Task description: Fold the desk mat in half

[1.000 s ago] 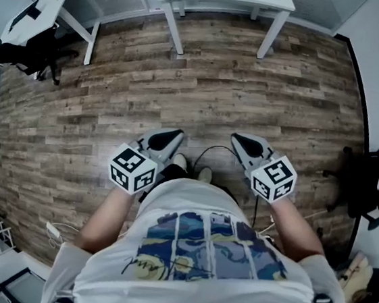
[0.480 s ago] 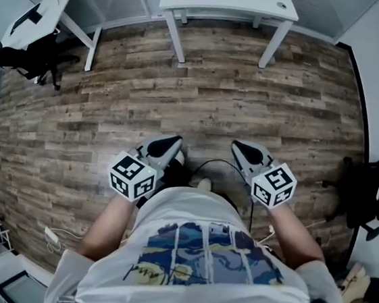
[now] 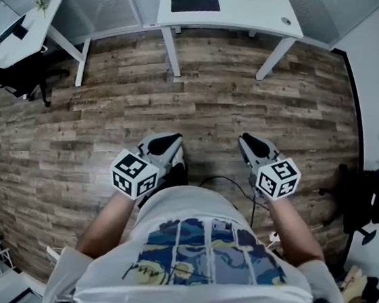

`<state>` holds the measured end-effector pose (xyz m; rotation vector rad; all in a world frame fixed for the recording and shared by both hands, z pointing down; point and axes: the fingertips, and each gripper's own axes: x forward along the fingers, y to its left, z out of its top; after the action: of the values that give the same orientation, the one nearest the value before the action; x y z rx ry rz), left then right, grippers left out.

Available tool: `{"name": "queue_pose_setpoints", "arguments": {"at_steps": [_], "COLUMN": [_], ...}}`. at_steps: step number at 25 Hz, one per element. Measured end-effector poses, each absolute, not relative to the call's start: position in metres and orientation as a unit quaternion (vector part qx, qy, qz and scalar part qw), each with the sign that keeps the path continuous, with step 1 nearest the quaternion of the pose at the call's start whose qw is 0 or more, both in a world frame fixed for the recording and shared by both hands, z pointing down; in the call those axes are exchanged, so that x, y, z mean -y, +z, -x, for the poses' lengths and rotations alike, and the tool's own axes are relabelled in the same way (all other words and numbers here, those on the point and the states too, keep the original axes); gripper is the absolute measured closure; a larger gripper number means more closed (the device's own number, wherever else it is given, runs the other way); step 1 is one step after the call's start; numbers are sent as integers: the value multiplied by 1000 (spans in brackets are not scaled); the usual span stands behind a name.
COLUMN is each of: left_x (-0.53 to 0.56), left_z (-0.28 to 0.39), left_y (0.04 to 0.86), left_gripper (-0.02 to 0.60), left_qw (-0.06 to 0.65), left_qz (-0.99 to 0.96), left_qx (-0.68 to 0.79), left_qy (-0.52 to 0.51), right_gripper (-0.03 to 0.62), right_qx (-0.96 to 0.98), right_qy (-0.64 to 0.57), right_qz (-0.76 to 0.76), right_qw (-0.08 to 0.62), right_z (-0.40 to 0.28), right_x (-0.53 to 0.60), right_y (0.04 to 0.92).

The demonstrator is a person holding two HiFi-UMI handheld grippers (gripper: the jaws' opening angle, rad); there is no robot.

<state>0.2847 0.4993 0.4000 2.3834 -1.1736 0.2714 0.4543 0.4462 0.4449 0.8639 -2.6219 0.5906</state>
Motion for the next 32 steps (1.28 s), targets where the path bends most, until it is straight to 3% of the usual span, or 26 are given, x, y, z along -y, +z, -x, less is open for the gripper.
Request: {"name": "queue_pose_setpoints", "arguments": {"at_steps": [14,32], "left_x": [-340,-111], "left_z": [-146,-106], "left_y": [396,408], "left_gripper": [578,578], "left_qw": [218,254], "left_qz": [-877,-848], "left_qx": [415,453], "left_qy": [100,108], "right_gripper": [520,490], "right_qx": [898,867], "right_qy": [202,263], "right_qz": [-342,-377], "right_qw": [191,194], "right_z": [-325,-289], "right_x": [-236,88], "right_y": [457,541]}}
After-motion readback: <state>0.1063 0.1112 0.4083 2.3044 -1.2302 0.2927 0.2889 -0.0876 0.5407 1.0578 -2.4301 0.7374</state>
